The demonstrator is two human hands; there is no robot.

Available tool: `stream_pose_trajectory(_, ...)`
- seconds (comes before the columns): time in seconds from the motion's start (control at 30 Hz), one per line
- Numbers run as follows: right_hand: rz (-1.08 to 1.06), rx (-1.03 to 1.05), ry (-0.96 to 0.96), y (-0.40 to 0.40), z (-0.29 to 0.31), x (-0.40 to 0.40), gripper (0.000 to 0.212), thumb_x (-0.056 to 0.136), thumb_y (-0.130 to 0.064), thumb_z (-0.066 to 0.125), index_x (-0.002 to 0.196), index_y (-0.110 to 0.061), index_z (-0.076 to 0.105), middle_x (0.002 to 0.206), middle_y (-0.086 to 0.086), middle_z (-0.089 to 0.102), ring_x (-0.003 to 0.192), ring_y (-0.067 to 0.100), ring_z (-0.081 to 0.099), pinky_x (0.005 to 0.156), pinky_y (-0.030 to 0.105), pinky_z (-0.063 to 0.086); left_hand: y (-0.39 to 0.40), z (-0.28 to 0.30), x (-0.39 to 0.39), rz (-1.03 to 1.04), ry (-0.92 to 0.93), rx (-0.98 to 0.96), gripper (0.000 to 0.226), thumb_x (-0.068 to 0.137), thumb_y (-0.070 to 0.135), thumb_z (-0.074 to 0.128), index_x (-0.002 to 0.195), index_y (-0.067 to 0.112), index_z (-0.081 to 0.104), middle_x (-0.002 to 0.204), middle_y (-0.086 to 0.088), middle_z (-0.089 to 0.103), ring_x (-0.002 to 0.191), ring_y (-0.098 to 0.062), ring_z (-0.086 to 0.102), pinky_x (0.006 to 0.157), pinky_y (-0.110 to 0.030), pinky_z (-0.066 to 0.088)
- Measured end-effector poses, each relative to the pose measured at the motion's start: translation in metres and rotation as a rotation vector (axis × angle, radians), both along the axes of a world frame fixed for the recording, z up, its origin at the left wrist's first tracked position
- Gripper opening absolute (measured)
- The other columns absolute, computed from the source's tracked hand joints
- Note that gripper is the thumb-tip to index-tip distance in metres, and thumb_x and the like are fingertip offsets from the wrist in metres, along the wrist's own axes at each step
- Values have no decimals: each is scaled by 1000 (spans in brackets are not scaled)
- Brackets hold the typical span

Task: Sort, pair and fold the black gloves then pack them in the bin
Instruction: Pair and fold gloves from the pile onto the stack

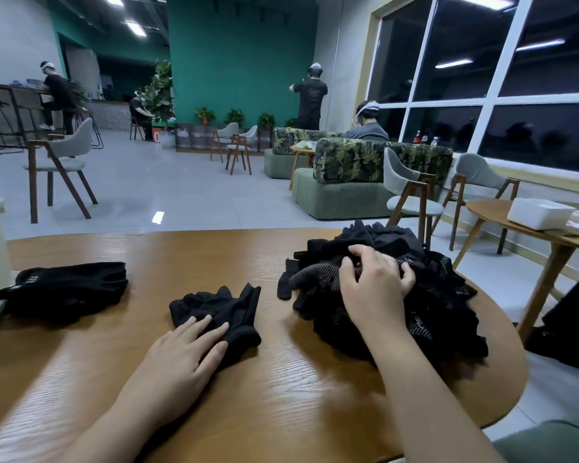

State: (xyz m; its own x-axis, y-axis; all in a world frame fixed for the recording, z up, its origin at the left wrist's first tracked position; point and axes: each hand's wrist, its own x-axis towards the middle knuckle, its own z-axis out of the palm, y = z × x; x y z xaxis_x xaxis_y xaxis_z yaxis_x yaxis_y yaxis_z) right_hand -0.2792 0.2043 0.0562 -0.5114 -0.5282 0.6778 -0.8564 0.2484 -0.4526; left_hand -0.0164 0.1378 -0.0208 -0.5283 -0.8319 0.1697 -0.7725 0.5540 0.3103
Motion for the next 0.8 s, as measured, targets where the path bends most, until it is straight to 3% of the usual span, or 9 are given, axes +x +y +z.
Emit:
stream_pose_trajectory(0.13, -69, -27, -68, -8, 27, -45, 27, 96, -23, 44, 116, -18, 61, 127, 3, 55, 123, 24, 40, 106, 42, 24, 1, 0, 0, -3, -31, -16, 110, 46, 85, -34, 138, 57, 17, 154, 24, 7, 141, 3, -3, 115, -26, 8)
stream_pose_trajectory(0.27, -148, 384, -316, -24, 31, -99, 46, 98, -24, 38, 143, -25, 37, 152, 11, 27, 138, 31, 22, 111, 47, 26, 2, 1, 0, -28, -42, 21, 93, 46, 85, -35, 128, 68, 7, 150, 30, -3, 134, 9, -14, 115, -26, 2)
stream_pose_trajectory(0.4, -143, 670, -495, -27, 29, -116, 59, 93, -42, 47, 147, -40, 22, 157, 16, 9, 140, 37, 16, 113, 46, 17, 4, 3, 0, -50, -44, 48, 90, 45, 86, -33, 124, 72, 7, 147, 32, -5, 136, 7, -15, 115, -28, -2)
stream_pose_trajectory(0.53, -178, 657, -494, -26, 26, -118, 57, 91, -47, 49, 144, -41, 30, 151, 10, 30, 135, 36, 25, 107, 46, 18, 6, 5, -1, -52, -85, 26, 89, 45, 85, -34, 123, 72, 6, 143, 34, -8, 135, 8, -15, 116, -27, -1)
stream_pose_trajectory(0.67, -245, 521, -331, -26, 21, -110, 52, 90, -40, 53, 140, -31, 42, 144, 7, 37, 131, 28, 31, 108, 44, 24, 8, 8, -3, -47, -81, 36, 44, 82, 69, -2, 126, 69, 5, 152, 28, -4, 137, 6, -14, 116, -27, 0)
stream_pose_trajectory(0.73, -245, 425, -260, -25, 19, -107, 50, 91, -36, 52, 140, -25, 44, 146, 8, 34, 132, 28, 32, 109, 45, 23, 8, 8, -3, -46, -61, 32, 54, 75, 76, -9, 126, 69, 6, 151, 29, -4, 134, 8, -14, 116, -27, 0)
stream_pose_trajectory(0.8, -197, 313, -220, -22, 17, -105, 47, 95, -32, 49, 139, -19, 44, 149, 8, 32, 132, 30, 34, 109, 45, 25, 6, 6, -1, -37, -49, 28, 84, 52, 85, -29, 126, 71, 8, 149, 32, -2, 133, 9, -14, 116, -27, 1)
